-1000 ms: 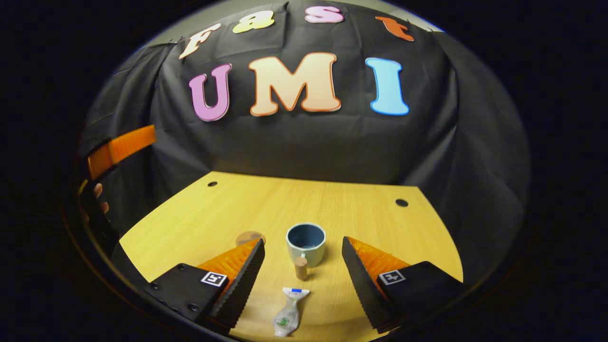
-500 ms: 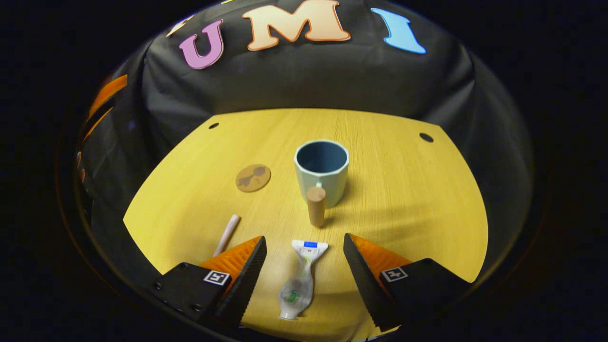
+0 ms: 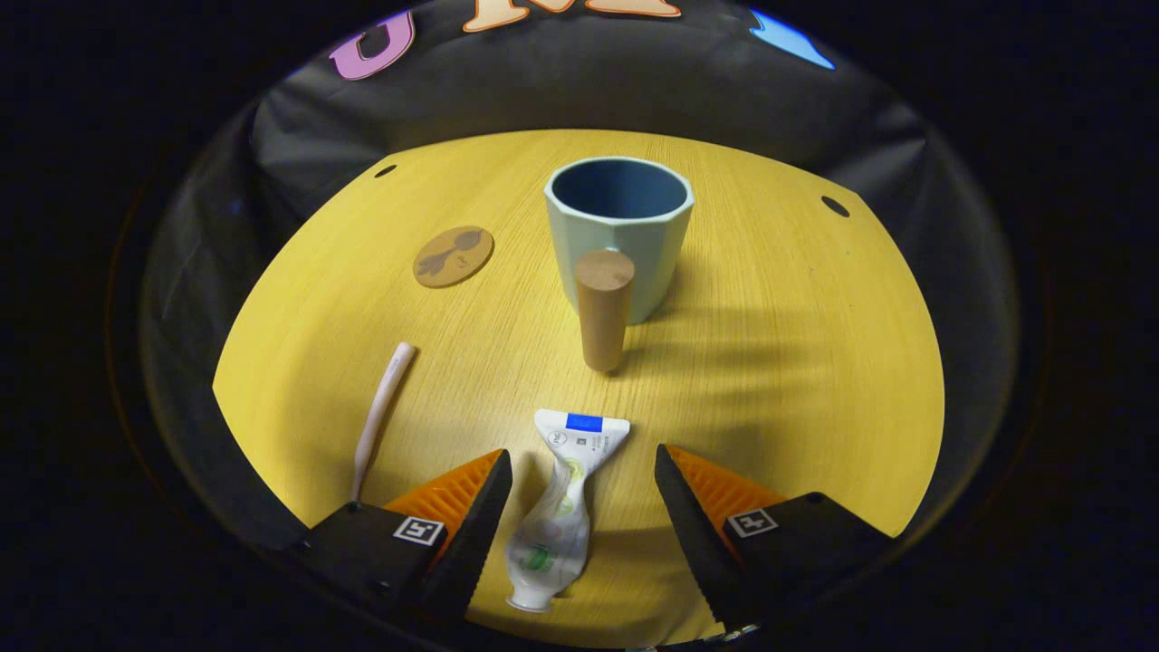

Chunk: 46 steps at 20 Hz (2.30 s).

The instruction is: Put the toothbrush and toothpaste on the desktop into the cup, then pick up the cup and place it on the coaster on the desktop.

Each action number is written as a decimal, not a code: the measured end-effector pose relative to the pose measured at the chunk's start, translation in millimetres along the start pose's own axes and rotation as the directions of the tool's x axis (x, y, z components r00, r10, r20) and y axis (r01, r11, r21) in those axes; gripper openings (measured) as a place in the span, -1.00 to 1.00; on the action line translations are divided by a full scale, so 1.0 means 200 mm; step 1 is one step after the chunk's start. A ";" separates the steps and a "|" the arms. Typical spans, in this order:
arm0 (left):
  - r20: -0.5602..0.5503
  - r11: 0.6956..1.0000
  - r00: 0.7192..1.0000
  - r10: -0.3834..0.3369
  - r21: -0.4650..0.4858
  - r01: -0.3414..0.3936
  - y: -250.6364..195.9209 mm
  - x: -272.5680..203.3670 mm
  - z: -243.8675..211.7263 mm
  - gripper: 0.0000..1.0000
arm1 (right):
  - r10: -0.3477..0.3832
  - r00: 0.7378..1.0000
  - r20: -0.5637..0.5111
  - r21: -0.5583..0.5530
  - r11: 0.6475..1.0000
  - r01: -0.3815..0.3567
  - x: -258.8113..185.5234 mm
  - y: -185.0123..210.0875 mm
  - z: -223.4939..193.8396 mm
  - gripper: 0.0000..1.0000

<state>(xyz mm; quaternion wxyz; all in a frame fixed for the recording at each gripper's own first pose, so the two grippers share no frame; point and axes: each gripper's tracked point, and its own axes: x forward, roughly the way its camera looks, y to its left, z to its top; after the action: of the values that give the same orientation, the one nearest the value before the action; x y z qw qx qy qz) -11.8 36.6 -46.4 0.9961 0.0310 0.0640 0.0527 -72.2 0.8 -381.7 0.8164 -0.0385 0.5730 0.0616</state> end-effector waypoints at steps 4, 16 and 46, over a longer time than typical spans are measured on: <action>-0.031 1.000 0.999 -0.008 -0.007 0.008 -0.01 0.02 -0.05 0.88 | -0.004 0.999 -0.054 -0.022 1.000 0.003 0.04 0.00 -0.05 0.65; -0.224 0.986 0.960 -0.165 -0.062 0.156 -0.27 0.06 -0.39 0.89 | 0.020 0.999 -0.046 -0.094 0.995 -0.024 0.05 -0.01 -0.02 -0.68; -0.901 0.965 0.405 -0.156 -0.053 0.255 -0.50 -0.22 -1.53 0.92 | 0.057 0.998 0.015 -0.098 0.994 -0.055 0.05 -0.01 -0.02 -0.68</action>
<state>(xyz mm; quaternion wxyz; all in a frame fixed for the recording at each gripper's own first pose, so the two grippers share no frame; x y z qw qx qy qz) -86.2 -49.8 -351.3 0.8045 0.0364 0.5893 -0.0649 -72.4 -0.5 -392.6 0.8164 -0.0619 0.5629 0.1129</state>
